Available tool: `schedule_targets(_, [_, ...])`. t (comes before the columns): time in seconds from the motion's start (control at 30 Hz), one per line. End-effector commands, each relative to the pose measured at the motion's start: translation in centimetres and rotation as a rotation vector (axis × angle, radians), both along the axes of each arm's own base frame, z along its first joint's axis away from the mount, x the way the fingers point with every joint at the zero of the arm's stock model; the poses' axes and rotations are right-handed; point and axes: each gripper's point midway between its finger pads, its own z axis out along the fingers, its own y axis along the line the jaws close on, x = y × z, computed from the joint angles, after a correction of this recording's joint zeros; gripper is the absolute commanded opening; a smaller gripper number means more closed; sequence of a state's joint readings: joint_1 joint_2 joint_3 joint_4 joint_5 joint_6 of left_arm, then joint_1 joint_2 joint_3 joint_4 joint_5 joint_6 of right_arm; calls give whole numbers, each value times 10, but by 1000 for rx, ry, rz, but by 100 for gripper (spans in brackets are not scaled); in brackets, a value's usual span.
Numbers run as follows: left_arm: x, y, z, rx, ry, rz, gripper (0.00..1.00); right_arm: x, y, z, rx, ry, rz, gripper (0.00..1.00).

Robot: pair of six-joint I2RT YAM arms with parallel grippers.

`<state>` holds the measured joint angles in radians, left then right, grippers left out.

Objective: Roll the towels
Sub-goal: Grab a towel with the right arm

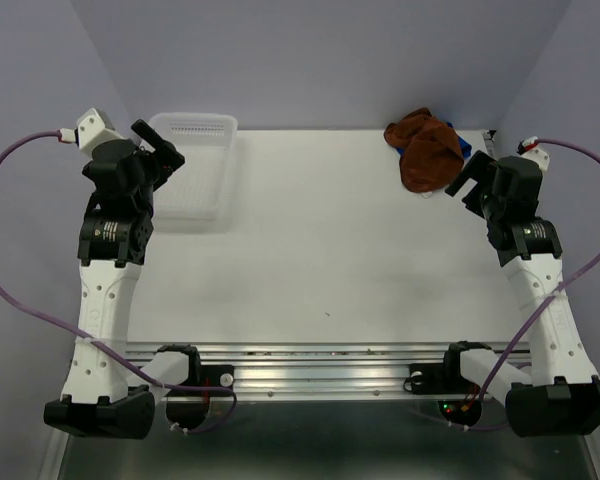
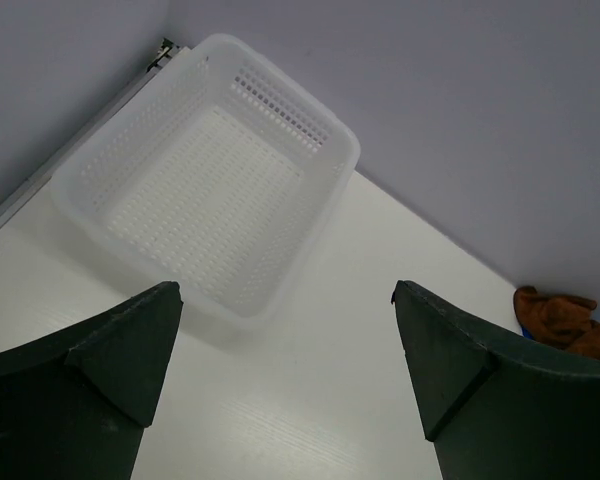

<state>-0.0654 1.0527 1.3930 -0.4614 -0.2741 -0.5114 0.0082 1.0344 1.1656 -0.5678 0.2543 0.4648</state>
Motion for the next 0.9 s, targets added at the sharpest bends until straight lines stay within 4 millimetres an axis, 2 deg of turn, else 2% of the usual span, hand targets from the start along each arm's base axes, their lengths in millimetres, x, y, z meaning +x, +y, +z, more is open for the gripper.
schedule_targets(0.0, [-1,3,8,-11,-39,22,99,-1,-2,9,3,-33,-18,100])
schedule_targets(0.1, [5,0,0,-15,-30,6,99,0,-3,8,1,-34,-20,100])
schedule_targets(0.2, [14,-6,-6,-15,-22,-25,99,8,5,4,-40,-34,61,100])
schedule_targets(0.3, [23,-11,-11,-18,-12,-46,99,22,5,2,-44,-42,63,100])
schedule_targets(0.33, [26,-11,-11,-18,-16,-50,99,29,5,10,-57,-67,69,100])
schedule_targets(0.37, [30,-14,-13,-21,-12,-61,99,38,4,3,-59,-47,64,100])
schedule_targets(0.43, [33,-17,-13,-18,-15,-81,99,52,-1,3,-91,-38,55,100])
schedule_targets(0.47, [37,-20,-17,-17,-9,-97,99,69,-5,0,-105,-23,33,100])
schedule_targets(0.53, [40,-21,-21,-5,-5,-111,99,86,-13,-5,-129,3,-3,100])
schedule_targets(0.57, [42,-22,-22,-5,-6,-111,99,97,-15,9,-153,-18,-5,100])
schedule_targets(0.6, [43,-22,-25,-4,0,-114,99,106,-19,8,-183,-3,-8,100])
schedule_targets(0.63, [45,-24,-26,1,-1,-125,99,125,-27,8,-241,21,-22,100])
schedule_targets(0.67, [46,-24,-26,3,-1,-125,99,131,-31,-10,-268,71,-23,100])
schedule_targets(0.7, [47,-26,-28,3,3,-138,99,144,-33,4,-294,49,-26,100])
schedule_targets(0.73, [47,-26,-29,6,4,-142,99,158,-43,-14,-328,102,-15,100])
schedule_targets(0.77, [49,-25,-32,7,7,-139,99,171,-41,0,-332,70,-1,100])
schedule_targets(0.8, [49,-25,-33,9,8,-138,99,177,-46,-16,-334,106,10,100])
schedule_targets(0.87, [50,-25,-34,13,12,-139,99,201,-57,-24,-349,120,28,100])
